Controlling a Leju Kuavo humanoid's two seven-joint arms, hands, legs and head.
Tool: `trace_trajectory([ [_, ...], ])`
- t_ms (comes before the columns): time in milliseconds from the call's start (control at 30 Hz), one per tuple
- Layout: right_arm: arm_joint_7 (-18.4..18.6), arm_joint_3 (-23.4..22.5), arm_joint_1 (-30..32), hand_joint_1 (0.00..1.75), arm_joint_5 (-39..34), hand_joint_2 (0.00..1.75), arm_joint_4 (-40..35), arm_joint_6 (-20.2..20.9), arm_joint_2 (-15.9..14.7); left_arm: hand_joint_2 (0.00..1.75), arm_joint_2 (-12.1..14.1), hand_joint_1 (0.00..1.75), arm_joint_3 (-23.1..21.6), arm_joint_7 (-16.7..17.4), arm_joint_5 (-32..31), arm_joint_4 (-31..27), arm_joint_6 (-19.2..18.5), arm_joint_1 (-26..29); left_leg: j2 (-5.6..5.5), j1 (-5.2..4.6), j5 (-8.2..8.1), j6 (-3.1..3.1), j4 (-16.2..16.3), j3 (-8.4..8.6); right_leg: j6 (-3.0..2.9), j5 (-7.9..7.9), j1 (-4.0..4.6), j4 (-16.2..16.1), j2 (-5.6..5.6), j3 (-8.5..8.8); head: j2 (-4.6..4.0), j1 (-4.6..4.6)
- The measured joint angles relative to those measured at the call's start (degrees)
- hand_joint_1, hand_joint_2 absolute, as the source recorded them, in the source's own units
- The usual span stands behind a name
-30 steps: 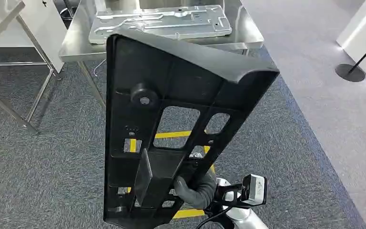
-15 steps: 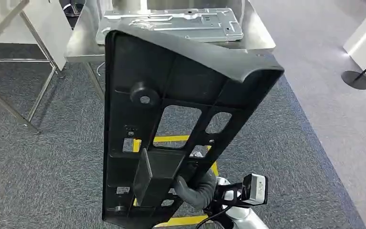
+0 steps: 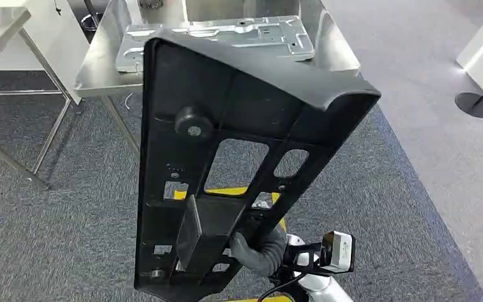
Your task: Take the parts from the cabinet and place them on the table.
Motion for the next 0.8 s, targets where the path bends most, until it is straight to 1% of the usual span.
trace_trajectory([
  [33, 0.0, -0.07, 0.01, 1.75, -0.02, 1.75, -0.07, 0.11, 0.0, 0.0, 0.0, 0.0, 0.09, 0.04, -0.07, 0.02, 0.0, 0.03, -0.18, -0.31, -0.04, 0.55, -0.82, -0.09, 0.35, -0.35, 0.15, 0.01, 0.05, 0.3, 0.0, 0.02],
  [67, 0.0, -0.2, 0.0, 1.75, -0.13, 1.75, -0.18, 0.46, 0.04, 0.0, 0.02, 0.0, 0.15, 0.0, -0.2, 0.0, 0.0, -0.08, -0.16, -0.67, -1.13, 1.24, -1.38, -0.08, 0.64, -0.41, 0.12, 0.02, 0.11, -0.08, 0.0, 0.0],
  [100, 0.0, -0.26, 0.0, 1.75, -0.5, 1.75, -0.37, 0.94, 0.15, 0.0, 0.02, 0.0, 0.17, -0.02, -0.33, 0.0, 0.0, -0.11, -0.17, -0.71, -0.19, 1.79, -1.37, 0.04, 1.01, -0.64, 0.12, -0.19, 0.16, -0.17, 0.0, 0.0],
  [133, 0.0, -0.28, 0.01, 1.75, -1.03, 1.75, -0.39, 1.31, 0.2, 0.0, 0.02, 0.0, 0.2, 0.0, -0.39, 0.0, 0.0, 0.02, -0.12, -0.68, -0.33, 2.15, -1.52, 0.1, 1.42, -0.39, 0.16, 0.26, 0.19, 0.09, 0.0, 0.0],
  [167, 0.0, -0.39, 0.0, 1.75, -1.4, 1.75, -0.53, 1.79, 0.24, 0.0, 0.02, 0.0, 0.22, -0.02, -0.42, 0.0, 0.0, 0.02, -0.14, -0.51, -0.34, 2.47, -1.62, 0.62, 1.63, -0.46, 0.24, 0.31, 0.22, 0.25, 0.0, 0.0],
  [200, 0.0, -0.5, 0.04, 1.75, -1.55, 1.75, -0.68, 1.95, 0.31, 0.0, -0.02, 0.0, 0.22, -0.02, -0.44, 0.0, -0.02, 0.0, -0.05, -0.26, -0.34, 2.66, -2.14, 1.21, 1.83, -0.76, 0.11, 1.44, 0.17, -0.08, 0.02, 0.0],
  [233, -0.02, -0.63, -0.1, 1.75, -1.73, 1.75, -0.79, 2.25, 0.37, 0.0, -0.02, 0.0, 0.24, -0.07, -0.46, 0.0, -0.04, -0.13, -0.02, -0.22, -0.52, 2.94, -2.3, 1.59, 2.07, -1.23, 0.12, 3.93, 0.16, -1.34, 0.0, 0.0],
  [267, -0.02, -0.81, -0.13, 1.75, -1.84, 1.75, -0.88, 2.49, 0.46, 0.0, -0.02, 0.0, 0.28, -0.09, -0.46, 0.0, -0.11, -0.23, 0.05, -0.23, -0.75, 3.22, -2.31, 1.78, 2.41, -2.91, 0.01, 8.28, 0.17, -4.0, 0.0, 0.0],
  [333, 0.0, -0.9, 0.1, 1.75, -1.92, 1.75, -0.85, 2.78, 0.46, 0.0, -0.02, 0.0, 0.31, -0.09, -0.46, 0.0, -0.11, -0.27, 0.19, -0.31, -1.35, 3.33, -2.29, 2.18, 2.72, -6.53, -0.2, 16.45, 0.17, -9.44, 0.0, 0.0],
  [367, 0.0, -0.98, 0.19, 1.75, -1.97, 1.75, -0.85, 2.86, 0.46, 0.0, -0.04, 0.0, 0.33, -0.09, -0.46, 0.0, -0.11, -0.22, 0.26, -0.33, -1.64, 3.32, -2.28, 2.48, 2.69, -6.97, -0.23, 18.46, 0.16, -11.27, 0.0, 0.0],
  [400, 0.0, -1.05, 0.21, 1.75, -1.97, 1.75, -0.85, 2.95, 0.46, 0.0, -0.02, 0.0, 0.37, -0.09, -0.46, 0.0, -0.11, -0.13, 0.37, -0.35, -2.01, 3.27, -2.28, 2.96, 2.65, -5.62, -0.25, 17.82, 0.15, -11.83, 0.0, 0.0],
  [433, 0.0, -1.16, 0.21, 1.75, -1.99, 1.75, -0.85, 3.06, 0.48, 0.0, -0.04, 0.0, 0.48, -0.09, -0.46, 0.0, -0.07, -0.13, 0.45, -0.37, -2.4, 3.2, -2.28, 3.54, 2.48, -2.88, -0.25, 14.62, 0.11, -11.04, 0.0, 0.0],
  [467, 0.0, -1.27, 0.2, 1.75, -2.06, 1.75, -0.85, 3.17, 0.52, 0.0, -0.04, 0.0, 0.61, -0.09, -0.46, 0.0, -0.04, -0.18, 0.53, -0.42, -2.84, 3.09, -2.29, 4.26, 2.22, 0.69, -0.22, 9.53, 0.0, -9.21, 0.0, 0.0],
  [500, -0.02, -1.4, 0.19, 1.75, -2.1, 1.75, -0.85, 3.3, 0.63, 0.0, -0.04, 0.0, 0.7, -0.09, -0.46, 0.0, -0.02, -0.18, 0.69, -0.49, -3.32, 2.91, -2.35, 4.97, 1.58, 4.27, 0.0, 4.02, -0.45, -7.12, 0.0, 0.0],
  [533, -0.02, -1.49, 0.18, 1.75, -2.12, 1.75, -0.83, 3.48, 0.77, 0.0, -0.17, 0.0, 0.77, -0.09, -0.46, 0.02, -0.04, -0.06, 0.86, -0.47, -3.65, 2.7, -2.42, 5.35, 1.2, 4.62, 0.5, 1.6, -1.66, -6.15, 0.0, 0.0],
  [567, 0.0, -1.55, 0.04, 1.75, -2.12, 1.75, -0.81, 3.5, 0.81, 0.0, -0.24, 0.0, 0.85, -0.11, -0.46, 0.02, -0.02, -0.12, 0.93, -0.64, -3.91, 2.28, -2.41, 5.37, 1.09, 2.01, 0.8, 0.97, -1.92, -6.28, 0.0, 0.02],
  [600, -0.02, -1.6, 0.07, 1.75, -2.05, 1.75, -0.83, 3.47, 1.03, 0.0, -0.22, 0.0, 1.07, -0.09, -0.46, 0.0, 0.0, -0.25, 1.34, -0.61, -4.19, 1.86, -2.65, 5.5, 0.79, 2.79, 0.85, 0.93, -1.7, -6.1, 0.0, 0.02],
  [633, -0.02, -1.71, 0.12, 1.75, -1.88, 1.75, -0.81, 3.39, 1.14, 0.0, -0.22, 0.0, 1.18, -0.07, -0.46, 0.0, 0.0, -0.16, 1.62, -0.61, -3.89, 1.55, -1.9, 5.99, 0.37, 3.67, 0.69, 0.48, -1.31, -5.96, 0.02, -0.02],
  [667, 0.0, -1.7, 0.1, 1.75, -1.68, 1.75, -0.81, 3.17, 1.29, 0.0, -0.22, 0.0, 1.25, -0.09, -0.46, 0.0, 0.0, -0.15, 1.63, -0.68, -3.72, 1.02, -1.92, 6.33, 0.14, 3.69, 0.67, 0.31, -1.11, -5.49, 0.0, 0.02],
  [700, -0.02, -1.7, 0.11, 1.75, -1.46, 1.75, -0.81, 2.93, 1.49, 0.0, -0.15, 0.0, 1.33, -0.09, -0.46, 0.0, 0.04, -0.26, 1.6, -0.58, -4.32, 0.85, -1.47, 6.12, -0.13, 3.94, 0.17, -0.08, -0.9, -4.57, 0.0, 0.0],
  [733, 0.0, -1.7, -0.01, 1.75, -1.22, 1.75, -0.81, 2.73, 1.6, 0.0, -0.28, 0.0, 1.38, -0.11, -0.48, 0.0, -0.02, -0.29, 1.18, -0.46, -4.86, 0.64, 0.62, 5.55, -0.34, 3.81, 0.13, -0.21, -0.9, -4.03, 0.0, 0.0],
  [767, 0.0, -1.7, -0.15, 1.75, -1.05, 1.75, -0.79, 2.69, 1.84, 0.0, -0.31, 0.0, 1.44, -0.11, -0.61, 0.0, 0.0, -0.37, 0.91, -0.42, -6.2, 0.39, 4.08, 3.73, -0.57, 3.64, 0.11, -0.23, -0.82, -3.89, 0.0, 0.0],
  [800, 0.0, -1.7, -0.13, 1.75, -1.01, 1.75, -0.7, 2.69, 1.9, 0.0, -0.3, 0.0, 1.57, -0.11, -0.59, 0.0, 0.0, -0.37, 0.79, -0.34, -8.13, 0.12, 8.23, 1.24, -0.7, 3.43, 0.12, -0.22, -0.68, -3.75, 0.0, 0.0],
])
